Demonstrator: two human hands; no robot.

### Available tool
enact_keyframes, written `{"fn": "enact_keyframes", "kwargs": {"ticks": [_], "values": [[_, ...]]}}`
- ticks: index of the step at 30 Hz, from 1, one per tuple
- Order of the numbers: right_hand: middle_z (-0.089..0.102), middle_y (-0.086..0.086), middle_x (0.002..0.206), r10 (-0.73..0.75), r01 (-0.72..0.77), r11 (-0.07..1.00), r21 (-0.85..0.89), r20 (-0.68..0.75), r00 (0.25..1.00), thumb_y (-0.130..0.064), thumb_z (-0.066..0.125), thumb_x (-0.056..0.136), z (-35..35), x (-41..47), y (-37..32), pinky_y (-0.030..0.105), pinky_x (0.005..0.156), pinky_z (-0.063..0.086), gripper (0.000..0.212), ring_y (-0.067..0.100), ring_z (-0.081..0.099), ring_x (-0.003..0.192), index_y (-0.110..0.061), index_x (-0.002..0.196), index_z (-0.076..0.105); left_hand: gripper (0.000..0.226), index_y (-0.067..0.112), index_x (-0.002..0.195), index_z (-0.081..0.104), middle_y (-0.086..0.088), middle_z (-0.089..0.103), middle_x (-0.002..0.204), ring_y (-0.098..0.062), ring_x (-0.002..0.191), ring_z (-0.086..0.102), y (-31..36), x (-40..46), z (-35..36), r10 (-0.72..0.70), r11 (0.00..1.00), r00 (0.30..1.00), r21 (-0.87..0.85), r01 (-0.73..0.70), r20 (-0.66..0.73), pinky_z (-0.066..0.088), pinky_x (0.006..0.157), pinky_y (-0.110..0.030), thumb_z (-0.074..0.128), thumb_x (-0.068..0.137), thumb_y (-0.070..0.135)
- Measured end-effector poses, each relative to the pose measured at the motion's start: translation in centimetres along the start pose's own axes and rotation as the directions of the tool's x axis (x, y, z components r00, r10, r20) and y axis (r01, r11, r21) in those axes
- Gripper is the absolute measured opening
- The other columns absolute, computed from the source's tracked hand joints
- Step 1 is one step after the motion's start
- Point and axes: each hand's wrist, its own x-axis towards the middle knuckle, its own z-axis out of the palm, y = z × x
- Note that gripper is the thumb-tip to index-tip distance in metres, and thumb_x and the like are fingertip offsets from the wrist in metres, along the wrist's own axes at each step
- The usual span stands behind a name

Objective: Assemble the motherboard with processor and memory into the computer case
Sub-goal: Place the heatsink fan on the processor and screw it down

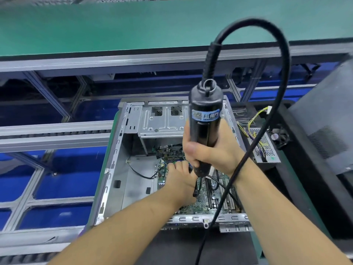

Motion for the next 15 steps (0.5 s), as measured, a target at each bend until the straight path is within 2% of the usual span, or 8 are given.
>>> {"fn": "enact_keyframes", "kwargs": {"ticks": [2, 4, 7, 10, 13, 15], "values": [[0.049, 0.019, 0.052, -0.002, 0.002, 1.000, 0.031, -0.016, 1.000, -0.033, 0.077, 0.076, -0.4, 0.0, 0.1, 0.045, 0.046, 0.041, 0.041, 0.029, 0.047, 0.041, -0.002, 0.071, 0.051, 0.079, 0.010, 0.140, 0.032, -0.021, 0.039, 0.130, -0.040, 0.117, 0.036, -0.1, -0.1, 0.1, 0.008, 1.000, 1.000, -0.021, -0.008, -0.012, 0.033, 0.091, -0.052, 0.054, 0.084, 0.063], [0.047, 0.021, 0.051, -0.039, 0.044, 0.996, 0.073, -0.073, 0.997, -0.033, 0.079, 0.076, -0.8, -0.1, 0.2, 0.039, 0.047, 0.041, 0.041, 0.026, 0.046, 0.039, -0.003, 0.074, 0.052, 0.085, 0.010, 0.140, 0.023, -0.021, 0.037, 0.127, -0.037, 0.114, 0.038, -0.1, -0.2, 0.2, -0.002, 0.999, 1.000, -0.053, 0.001, -0.029, 0.033, 0.092, -0.051, 0.056, 0.083, 0.064], [0.046, 0.019, 0.051, -0.082, 0.107, 0.981, 0.161, -0.159, 0.984, -0.023, 0.069, 0.079, -1.5, -0.4, 0.2, 0.032, 0.047, 0.041, 0.016, 0.020, 0.044, 0.037, -0.020, 0.071, 0.056, 0.098, 0.011, 0.148, 0.008, -0.020, 0.032, 0.132, -0.037, 0.117, 0.037, -0.2, -0.1, 0.1, -0.009, 0.998, 1.000, -0.069, 0.007, -0.027, 0.033, 0.096, -0.051, 0.057, 0.082, 0.066], [0.048, 0.011, 0.049, -0.089, 0.131, 0.972, 0.192, -0.213, 0.973, -0.021, 0.065, 0.080, -2.0, -0.8, 0.2, 0.028, 0.048, 0.042, 0.019, 0.019, 0.042, 0.036, -0.016, 0.070, 0.049, 0.104, 0.011, 0.152, 0.002, -0.021, 0.031, 0.136, -0.038, 0.121, 0.036, -0.2, -0.1, 0.2, -0.003, 0.998, 1.000, -0.063, 0.002, -0.018, 0.032, 0.099, -0.052, 0.057, 0.082, 0.066], [0.051, 0.011, 0.050, -0.084, 0.102, 0.987, 0.124, -0.140, 0.987, -0.022, 0.068, 0.077, -1.2, -1.0, 0.0, 0.034, 0.049, 0.042, 0.018, 0.022, 0.045, 0.038, -0.010, 0.071, 0.055, 0.094, 0.010, 0.147, 0.012, -0.019, 0.034, 0.128, -0.036, 0.115, 0.038, -0.1, -0.1, 0.0, -0.011, 0.999, 1.000, -0.038, 0.011, -0.012, 0.035, 0.095, -0.051, 0.055, 0.083, 0.065], [0.052, 0.012, 0.052, -0.050, 0.051, 0.998, 0.032, -0.036, 0.998, -0.026, 0.072, 0.074, 0.0, -0.8, 0.0, 0.038, 0.049, 0.040, 0.032, 0.025, 0.048, 0.042, -0.001, 0.071, 0.053, 0.077, 0.010, 0.141, 0.027, -0.016, 0.040, 0.123, -0.034, 0.115, 0.040, -0.2, -0.1, 0.0, 0.026, 0.999, 0.999, -0.025, -0.025, 0.023, 0.036, 0.096, -0.049, 0.052, 0.088, 0.059]]}}
